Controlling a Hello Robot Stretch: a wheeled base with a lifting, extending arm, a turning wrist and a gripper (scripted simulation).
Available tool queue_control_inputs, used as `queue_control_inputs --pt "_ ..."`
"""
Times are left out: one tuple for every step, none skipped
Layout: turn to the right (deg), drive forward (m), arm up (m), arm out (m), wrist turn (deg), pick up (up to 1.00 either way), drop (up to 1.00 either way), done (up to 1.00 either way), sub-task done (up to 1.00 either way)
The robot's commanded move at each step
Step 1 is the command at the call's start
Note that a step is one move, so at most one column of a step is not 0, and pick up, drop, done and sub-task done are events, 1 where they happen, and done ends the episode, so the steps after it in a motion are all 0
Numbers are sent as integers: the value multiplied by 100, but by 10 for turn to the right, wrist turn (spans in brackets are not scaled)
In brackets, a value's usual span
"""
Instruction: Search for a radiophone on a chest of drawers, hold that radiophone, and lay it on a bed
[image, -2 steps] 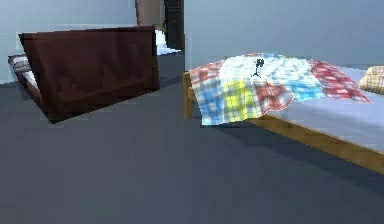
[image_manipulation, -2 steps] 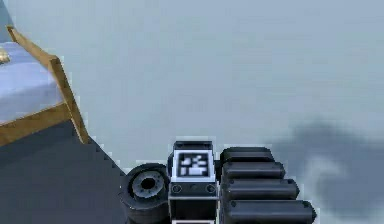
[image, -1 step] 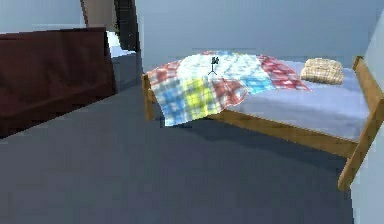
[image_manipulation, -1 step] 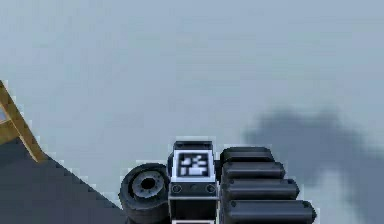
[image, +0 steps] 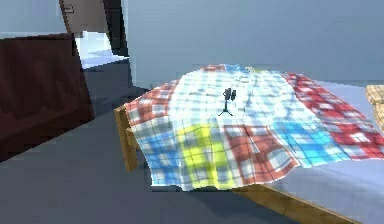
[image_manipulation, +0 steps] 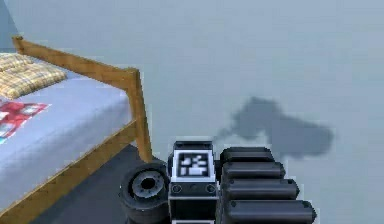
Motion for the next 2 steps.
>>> queue_control_inputs --pt "0 40 0 0 0 0 0 0 0" --pt "150 0 0 0 0 0 0 0 0"
